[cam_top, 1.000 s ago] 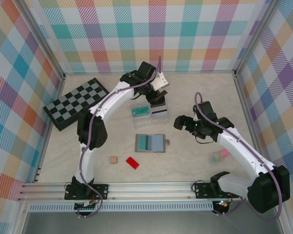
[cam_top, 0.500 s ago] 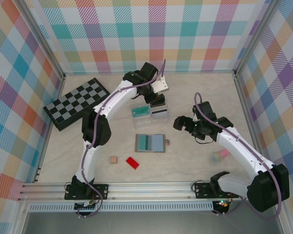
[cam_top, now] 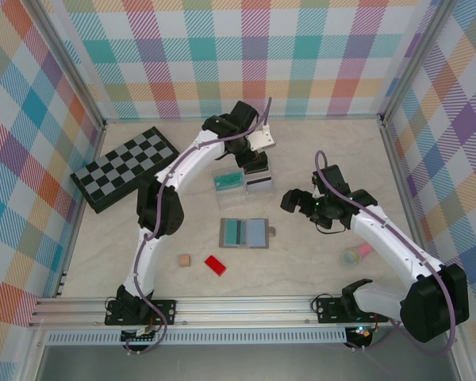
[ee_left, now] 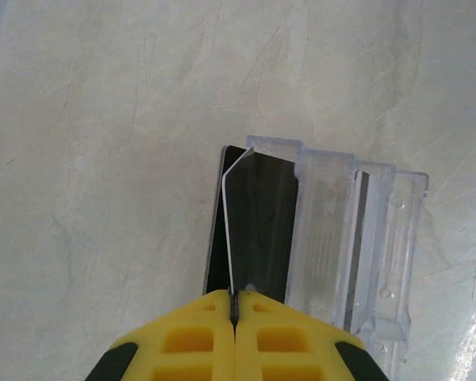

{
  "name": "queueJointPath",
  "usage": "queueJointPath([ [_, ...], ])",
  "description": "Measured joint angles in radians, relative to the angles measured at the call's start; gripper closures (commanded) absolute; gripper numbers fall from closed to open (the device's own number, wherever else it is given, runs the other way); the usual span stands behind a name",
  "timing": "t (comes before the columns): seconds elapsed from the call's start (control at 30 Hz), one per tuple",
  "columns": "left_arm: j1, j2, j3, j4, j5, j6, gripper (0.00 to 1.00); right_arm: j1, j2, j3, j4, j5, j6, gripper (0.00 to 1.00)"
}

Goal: Take the credit cards out of the card holder

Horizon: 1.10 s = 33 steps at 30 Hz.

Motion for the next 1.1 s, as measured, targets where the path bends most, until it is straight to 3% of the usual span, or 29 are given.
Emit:
queueJointPath([
  [0.1, 0.0, 0.004, 0.01, -0.001, -0.007, -0.006, 0.8, 0.0, 0.0, 0.0, -0.001, -0.003, 0.002, 0.0],
  [0.43, 0.001, 0.005, 0.021, 0.002, -0.026, -0.044, 0.67, 0.0, 0.0, 0.0, -0.004, -0.003, 0.002, 0.0],
  [0.57, 0.001, 0.004, 0.021, 0.005, -0.024, -0.118, 0.54, 0.0, 0.002, 0.0, -0.003, -0.006, 0.002, 0.01],
  [0.63, 0.002, -0.003, 0.013, 0.013, -0.018, -0.177, 0.5, 0.0, 0.013, 0.0, -0.002, -0.017, 0.002, 0.05],
  [0.8, 0.002, -0.165, -0.198, 0.117, -0.015, -0.374, 0.39, 0.012, 0.079, 0.003, 0.018, -0.06, -0.002, 0.2],
  [1.1, 0.003, -0.537, -0.601, 0.269, -0.105, -0.764, 0.4, 0.188, 0.237, 0.086, 0.045, -0.045, 0.012, 0.37],
])
